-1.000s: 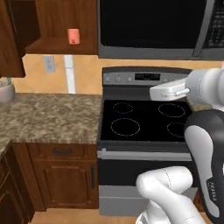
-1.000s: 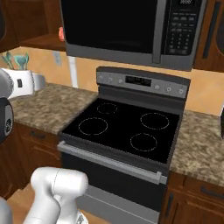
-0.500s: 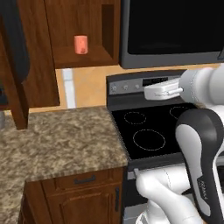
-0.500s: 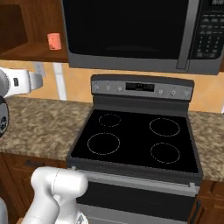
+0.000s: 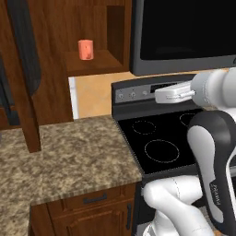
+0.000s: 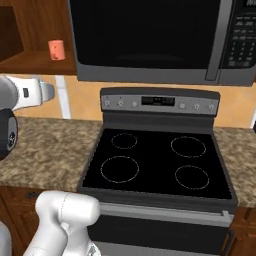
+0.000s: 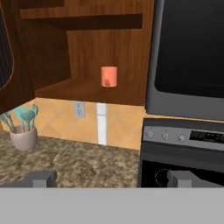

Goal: Gather all objects into one cabinet and sort the glasses and bowls to opposite sides.

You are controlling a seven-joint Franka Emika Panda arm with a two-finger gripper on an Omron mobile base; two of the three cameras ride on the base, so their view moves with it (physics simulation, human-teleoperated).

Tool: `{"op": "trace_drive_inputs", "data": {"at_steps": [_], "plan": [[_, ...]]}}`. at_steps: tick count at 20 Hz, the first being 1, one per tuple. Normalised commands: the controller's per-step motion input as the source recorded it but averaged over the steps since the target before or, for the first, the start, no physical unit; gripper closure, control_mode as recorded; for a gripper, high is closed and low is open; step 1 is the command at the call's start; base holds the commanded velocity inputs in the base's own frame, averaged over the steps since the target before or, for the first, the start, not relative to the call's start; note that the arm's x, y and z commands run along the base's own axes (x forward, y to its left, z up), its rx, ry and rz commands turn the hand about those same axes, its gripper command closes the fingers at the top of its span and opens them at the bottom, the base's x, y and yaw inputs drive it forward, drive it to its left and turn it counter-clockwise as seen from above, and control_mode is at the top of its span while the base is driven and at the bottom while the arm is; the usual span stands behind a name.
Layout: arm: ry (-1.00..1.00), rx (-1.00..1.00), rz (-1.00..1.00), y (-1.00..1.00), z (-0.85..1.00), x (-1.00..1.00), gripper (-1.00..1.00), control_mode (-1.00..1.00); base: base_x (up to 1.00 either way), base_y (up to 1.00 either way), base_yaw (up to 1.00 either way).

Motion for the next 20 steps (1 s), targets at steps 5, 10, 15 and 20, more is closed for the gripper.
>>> {"op": "trace_drive_inputs", "data": {"at_steps": [5,10,15,20], "plan": [[0.0,0.0,0.0,0.0,0.0,0.0,-1.0,1.0,-0.12,0.28,0.0],[0.0,0.0,0.0,0.15,0.11,0.12,-1.0,-1.0,0.0,0.18,0.0],[0.0,0.0,0.0,0.27,0.59,0.52,-1.0,-1.0,0.0,0.0,0.0],[0.0,0.0,0.0,0.41,0.11,0.29,-1.0,-1.0,0.0,0.0,0.0]]}}
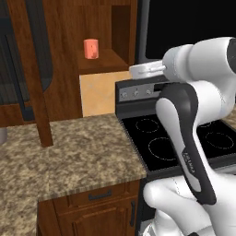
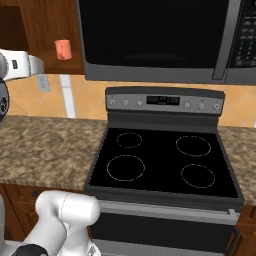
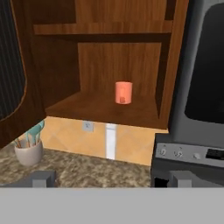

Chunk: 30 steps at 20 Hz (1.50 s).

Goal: Gather all objects into one cabinet and sort the glasses and bowls to opposite sides.

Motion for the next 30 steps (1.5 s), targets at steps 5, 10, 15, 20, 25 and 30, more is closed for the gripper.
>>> {"op": "trace_drive_inputs", "data": {"at_steps": [5,10,15,20,25,30], "plan": [[-0.05,-0.02,0.01,0.2,-0.05,0.17,-1.0,-1.0,0.0,0.0,0.0],[-0.08,0.0,-0.01,0.0,-0.01,0.55,-1.0,-1.0,0.0,0.0,0.0],[0.0,0.0,0.0,0.01,-0.21,0.83,-1.0,-1.0,0.0,0.0,0.0],[0.0,-0.01,-0.04,0.26,0.0,0.61,-1.0,-1.0,0.0,0.0,0.0],[0.0,0.0,-0.01,0.2,0.0,0.59,-1.0,-1.0,0.0,0.0,0.0],[0.0,0.0,-0.01,0.02,0.0,0.43,-1.0,-1.0,0.0,0.0,0.0]]}}
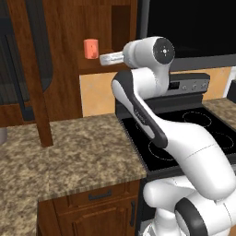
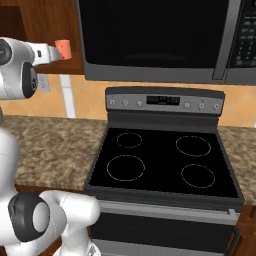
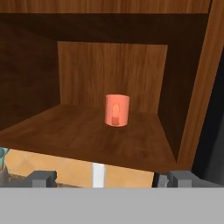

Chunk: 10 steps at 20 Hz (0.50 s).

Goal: Gather all objects into one cabinet and sort the glasses and bowls to opposite sides.

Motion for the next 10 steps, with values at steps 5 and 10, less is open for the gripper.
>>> {"op": "trace_drive_inputs", "data": {"at_steps": [5,10], "plan": [[0.0,0.0,0.0,0.08,0.0,0.13,-1.0,-1.0,0.0,0.0,0.0],[0.0,0.0,0.0,0.0,-0.02,0.0,-1.0,-1.0,0.0,0.0,0.0]]}}
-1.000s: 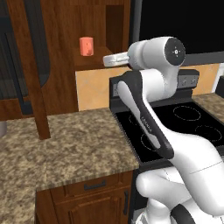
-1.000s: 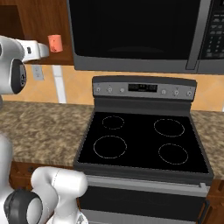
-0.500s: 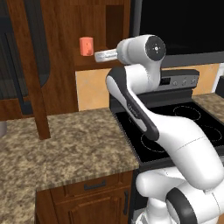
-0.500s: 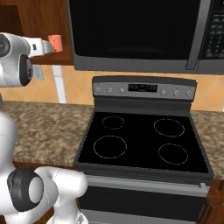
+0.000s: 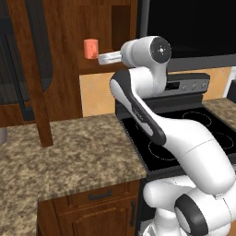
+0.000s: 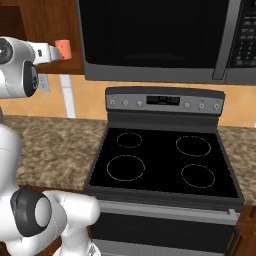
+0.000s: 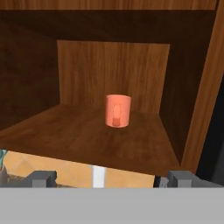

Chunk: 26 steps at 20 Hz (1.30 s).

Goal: Gather all objects into one cabinet and sort the glasses and bowls to opposite sides.

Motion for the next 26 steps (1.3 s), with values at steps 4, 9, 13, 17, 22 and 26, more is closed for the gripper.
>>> {"op": "trace_drive_inputs", "data": {"at_steps": [4,9,13,17,22,26], "plan": [[0.0,0.0,0.0,0.01,-0.03,0.1,-1.0,-1.0,0.0,0.0,0.0],[0.0,0.0,0.0,0.0,-0.01,0.24,-1.0,-1.0,0.0,0.0,0.0],[0.0,0.0,0.0,0.0,-0.06,0.3,-1.0,-1.0,0.0,0.0,0.0],[0.0,0.0,0.0,0.0,-0.11,0.32,-1.0,-1.0,0.0,0.0,0.0],[0.01,0.0,-0.01,0.05,-0.01,0.28,-1.0,-1.0,0.0,0.0,0.0],[0.0,0.0,-0.07,0.11,0.0,0.48,-1.0,-1.0,0.0,0.0,0.0]]}}
